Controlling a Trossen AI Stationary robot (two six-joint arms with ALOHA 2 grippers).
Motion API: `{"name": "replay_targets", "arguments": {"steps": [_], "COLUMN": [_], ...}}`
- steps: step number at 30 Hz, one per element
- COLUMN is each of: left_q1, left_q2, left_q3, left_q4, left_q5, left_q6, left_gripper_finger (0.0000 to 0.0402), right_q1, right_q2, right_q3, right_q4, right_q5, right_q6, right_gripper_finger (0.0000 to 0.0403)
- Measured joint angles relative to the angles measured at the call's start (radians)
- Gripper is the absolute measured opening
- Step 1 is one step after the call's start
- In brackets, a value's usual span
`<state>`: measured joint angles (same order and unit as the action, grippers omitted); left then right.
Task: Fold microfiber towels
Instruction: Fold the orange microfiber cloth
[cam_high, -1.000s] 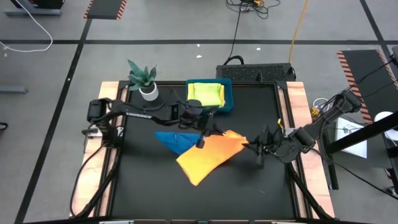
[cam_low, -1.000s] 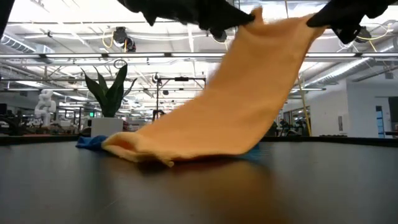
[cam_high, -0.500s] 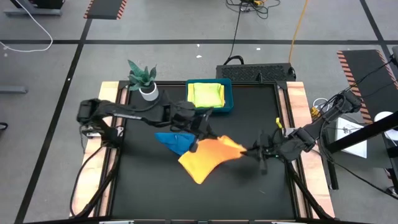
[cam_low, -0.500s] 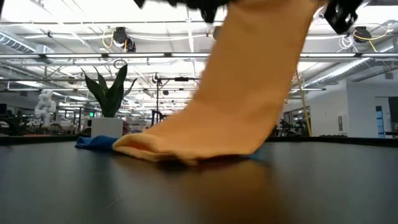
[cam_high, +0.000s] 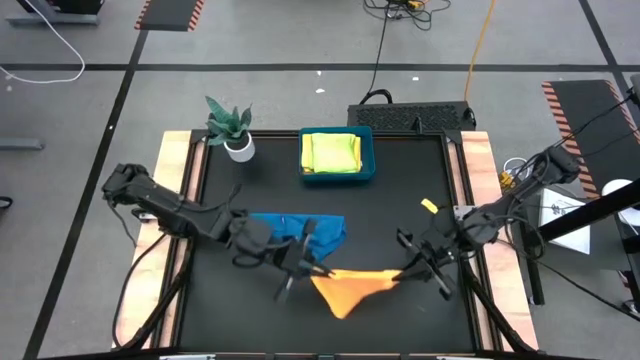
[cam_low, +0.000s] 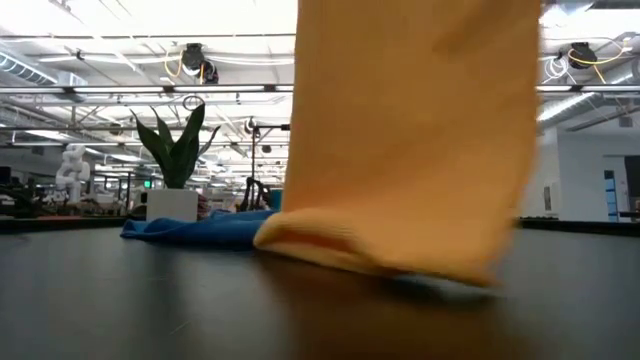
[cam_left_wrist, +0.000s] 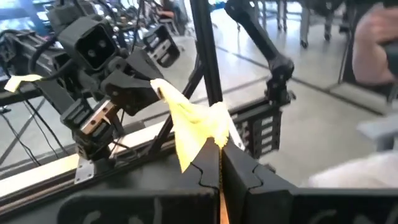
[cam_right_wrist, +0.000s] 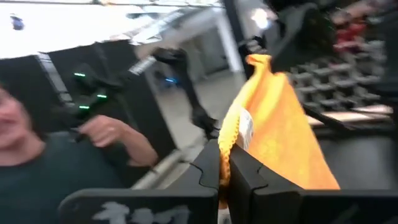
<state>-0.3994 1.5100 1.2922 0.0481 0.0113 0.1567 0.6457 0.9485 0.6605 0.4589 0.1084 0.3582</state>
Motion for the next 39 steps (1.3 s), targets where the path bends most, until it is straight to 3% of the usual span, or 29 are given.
{"name": "replay_targets", "arguments": {"steps": [3, 8, 12, 17, 21, 24, 29, 32, 39], "left_q1": [-0.059, -0.105, -0.069, 0.073, 0.205, 0.312, 0.471, 0.533, 0.513], "left_q2": [0.007, 0.008, -0.003, 0.016, 0.027, 0.024, 0.03, 0.037, 0.036], "left_q3": [0.0, 0.0, 0.0, -0.007, -0.07, -0.128, -0.244, -0.321, -0.444], "left_q4": [0.052, 0.092, -0.025, -0.194, -0.178, -0.114, 0.071, 0.168, 0.222], "left_q5": [-0.072, -0.121, -0.166, -0.122, -0.056, -0.014, 0.129, 0.206, 0.258], "left_q6": [-0.063, -0.093, -0.106, -0.186, -0.166, -0.129, -0.054, -0.036, -0.05], "left_gripper_finger": [0.0002, 0.0001, 0.0002, 0.0003, 0.0002, 0.0003, 0.0003, 0.0002, 0.0002], "right_q1": [0.007, 0.01, 0.006, -0.031, -0.084, -0.148, -0.288, -0.353, -0.377], "right_q2": [0.043, 0.089, 0.06, -0.013, -0.052, -0.064, -0.06, -0.057, -0.003], "right_q3": [0.002, 0.05, 0.079, 0.081, 0.081, 0.081, 0.066, 0.037, -0.124], "right_q4": [0.1, 0.09, -0.095, -0.375, -0.582, -0.696, -0.793, -0.776, -0.426], "right_q5": [-0.058, -0.045, 0.105, 0.318, 0.477, 0.533, 0.541, 0.491, 0.216], "right_q6": [0.005, 0.031, 0.047, 0.129, 0.182, 0.196, 0.192, 0.158, 0.137], "right_gripper_finger": [0.0, 0.0, 0.0, 0.0, 0.0, 0.0, 0.0, 0.0, 0.0]}}
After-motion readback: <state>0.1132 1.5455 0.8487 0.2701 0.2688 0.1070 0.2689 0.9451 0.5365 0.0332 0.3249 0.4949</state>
